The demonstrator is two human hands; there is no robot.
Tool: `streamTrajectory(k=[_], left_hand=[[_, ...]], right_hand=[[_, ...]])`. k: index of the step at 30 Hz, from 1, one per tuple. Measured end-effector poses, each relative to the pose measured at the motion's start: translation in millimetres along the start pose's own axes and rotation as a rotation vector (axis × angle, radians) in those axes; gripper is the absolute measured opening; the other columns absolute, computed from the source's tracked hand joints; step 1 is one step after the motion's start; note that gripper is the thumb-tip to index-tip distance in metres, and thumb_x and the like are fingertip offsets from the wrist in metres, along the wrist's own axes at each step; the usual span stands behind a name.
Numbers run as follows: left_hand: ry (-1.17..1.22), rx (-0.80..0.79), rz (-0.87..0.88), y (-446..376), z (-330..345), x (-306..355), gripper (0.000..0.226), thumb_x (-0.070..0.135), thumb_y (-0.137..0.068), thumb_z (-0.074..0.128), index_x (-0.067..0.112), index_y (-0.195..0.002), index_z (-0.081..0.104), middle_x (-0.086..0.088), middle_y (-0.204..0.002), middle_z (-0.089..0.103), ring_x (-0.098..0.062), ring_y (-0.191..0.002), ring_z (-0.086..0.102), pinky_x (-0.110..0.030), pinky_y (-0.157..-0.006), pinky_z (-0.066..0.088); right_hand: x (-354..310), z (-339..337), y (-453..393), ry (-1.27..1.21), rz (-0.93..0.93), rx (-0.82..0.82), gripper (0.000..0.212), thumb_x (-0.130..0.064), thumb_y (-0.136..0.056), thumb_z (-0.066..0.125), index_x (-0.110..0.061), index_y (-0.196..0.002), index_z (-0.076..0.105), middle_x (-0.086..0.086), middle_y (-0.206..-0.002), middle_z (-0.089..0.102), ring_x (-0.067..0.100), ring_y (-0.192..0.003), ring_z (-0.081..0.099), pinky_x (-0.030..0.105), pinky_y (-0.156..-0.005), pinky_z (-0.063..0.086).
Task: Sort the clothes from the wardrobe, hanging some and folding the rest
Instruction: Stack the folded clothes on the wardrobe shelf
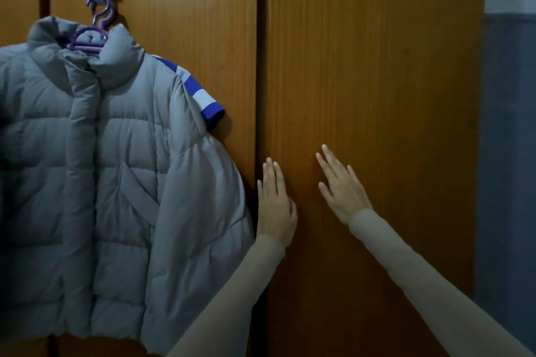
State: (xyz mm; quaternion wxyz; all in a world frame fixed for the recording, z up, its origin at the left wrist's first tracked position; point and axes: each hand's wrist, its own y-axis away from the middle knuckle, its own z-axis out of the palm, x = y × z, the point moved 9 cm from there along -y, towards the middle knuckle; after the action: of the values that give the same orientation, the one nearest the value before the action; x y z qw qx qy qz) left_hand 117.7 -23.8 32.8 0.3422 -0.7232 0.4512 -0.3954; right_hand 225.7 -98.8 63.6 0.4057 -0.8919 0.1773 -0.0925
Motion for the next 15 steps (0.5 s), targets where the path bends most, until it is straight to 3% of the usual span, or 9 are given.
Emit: streamTrajectory(k=[4, 9, 12, 15], left_hand=[[-0.138, -0.056, 0.048, -26.3, 29.1, 6.8, 0.066, 0.012, -0.099, 0.027, 0.012, -0.142, -0.022, -0.003, -0.151, -0.031, -0.016, -0.139, -0.028, -0.038, -0.118, -0.01], [-0.232, -0.103, 0.122, -56.4, 56.5, 11.6, 0.059, 0.027, -0.097, 0.012, 0.015, -0.142, -0.024, -0.001, -0.15, -0.033, -0.014, -0.138, -0.032, -0.038, -0.112, -0.019], [-0.288, -0.072, 0.125, -61.8, 67.7, 1.3, 0.061, 0.036, -0.089, -0.002, 0.015, -0.142, -0.024, -0.001, -0.149, -0.033, -0.014, -0.138, -0.032, -0.037, -0.109, -0.023], [-0.296, -0.059, 0.123, -67.5, 77.1, -7.9, 0.063, 0.04, -0.09, 0.0, 0.016, -0.144, -0.022, -0.001, -0.15, -0.032, -0.012, -0.139, -0.03, -0.035, -0.11, -0.021]], right_hand=[[22.3, 14.7, -13.9, 0.045, 0.015, 0.076, 0.062, -0.026, -0.1, 0.03, -0.024, -0.146, -0.012, -0.006, -0.152, -0.022, 0.006, -0.139, -0.016, 0.039, -0.118, 0.004], [48.9, 33.1, -25.0, 0.06, 0.102, 0.222, 0.06, -0.037, -0.095, 0.013, -0.015, -0.149, 0.001, 0.002, -0.157, -0.003, 0.015, -0.144, -0.001, 0.045, -0.114, 0.002], [54.4, 43.9, -32.3, 0.043, 0.076, 0.273, 0.059, -0.036, -0.096, 0.017, -0.013, -0.149, 0.003, 0.003, -0.157, 0.003, 0.014, -0.144, 0.001, 0.045, -0.116, 0.0], [55.3, 50.9, -38.3, 0.049, 0.057, 0.317, 0.059, -0.034, -0.097, 0.02, -0.013, -0.149, 0.004, 0.004, -0.157, 0.004, 0.014, -0.145, 0.0, 0.043, -0.115, -0.005]])
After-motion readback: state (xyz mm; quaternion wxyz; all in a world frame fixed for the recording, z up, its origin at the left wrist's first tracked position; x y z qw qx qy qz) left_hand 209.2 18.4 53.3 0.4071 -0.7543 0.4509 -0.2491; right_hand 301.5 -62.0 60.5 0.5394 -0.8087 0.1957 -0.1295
